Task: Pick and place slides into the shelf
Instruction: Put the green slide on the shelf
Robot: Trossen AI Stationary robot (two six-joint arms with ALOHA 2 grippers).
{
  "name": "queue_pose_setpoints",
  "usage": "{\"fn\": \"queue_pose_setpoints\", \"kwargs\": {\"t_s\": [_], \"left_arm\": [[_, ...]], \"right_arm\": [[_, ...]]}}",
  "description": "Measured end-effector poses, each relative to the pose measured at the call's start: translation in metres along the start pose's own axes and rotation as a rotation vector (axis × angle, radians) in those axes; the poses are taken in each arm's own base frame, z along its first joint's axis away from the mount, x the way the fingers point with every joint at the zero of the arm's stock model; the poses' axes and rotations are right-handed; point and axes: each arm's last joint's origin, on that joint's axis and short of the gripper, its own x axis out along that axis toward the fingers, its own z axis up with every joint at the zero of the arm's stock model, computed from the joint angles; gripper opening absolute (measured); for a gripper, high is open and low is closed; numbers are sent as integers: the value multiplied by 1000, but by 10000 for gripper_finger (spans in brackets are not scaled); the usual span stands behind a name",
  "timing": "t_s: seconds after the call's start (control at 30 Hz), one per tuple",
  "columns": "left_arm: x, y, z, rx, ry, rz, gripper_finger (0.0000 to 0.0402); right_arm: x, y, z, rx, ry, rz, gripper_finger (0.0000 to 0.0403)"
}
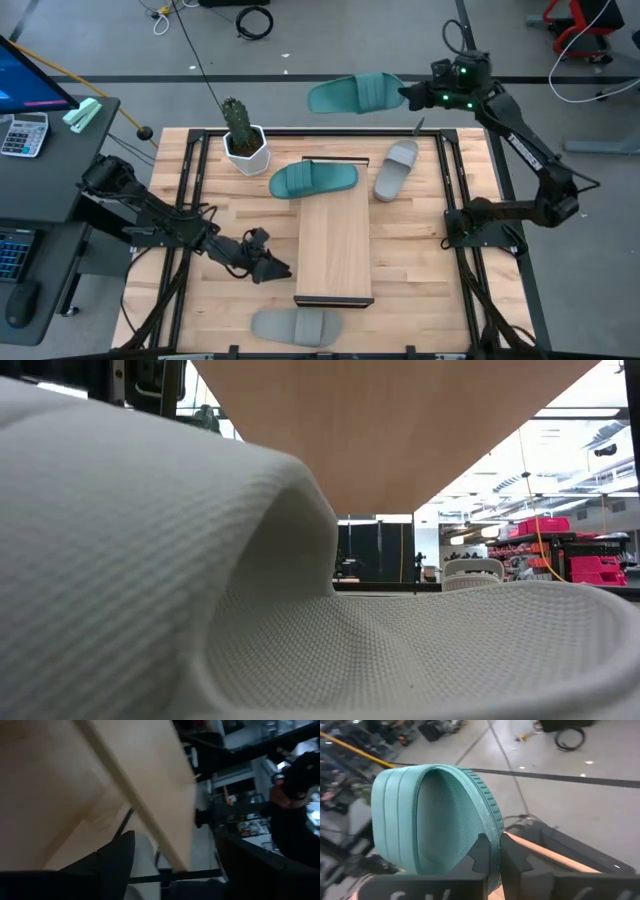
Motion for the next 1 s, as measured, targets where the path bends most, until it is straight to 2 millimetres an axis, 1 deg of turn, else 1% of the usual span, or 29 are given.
{"fn": "queue_pose_setpoints", "kwargs": {"t_s": [0.2,0.37,0.53,0.67,0.83,0.93,1.0], "left_arm": [[-9,-15,16,41,-96,-93,281],[-21,-33,38,117,-267,-187,281],[-34,-64,65,258,-479,-205,281],[-41,-94,88,424,-651,-162,281],[-52,-132,114,620,-813,-111,281],[-59,-148,127,699,-882,-84,281],[-63,-155,134,741,-919,-68,281]], "right_arm": [[-25,24,7,-52,-31,135,22],[-45,52,17,-105,-82,219,22],[-61,83,25,-153,-118,317,22],[-69,106,26,-187,-183,323,22],[-71,133,22,-182,-314,311,21],[-65,144,12,-163,-346,268,20],[-59,151,3,-155,-362,251,20]]}}
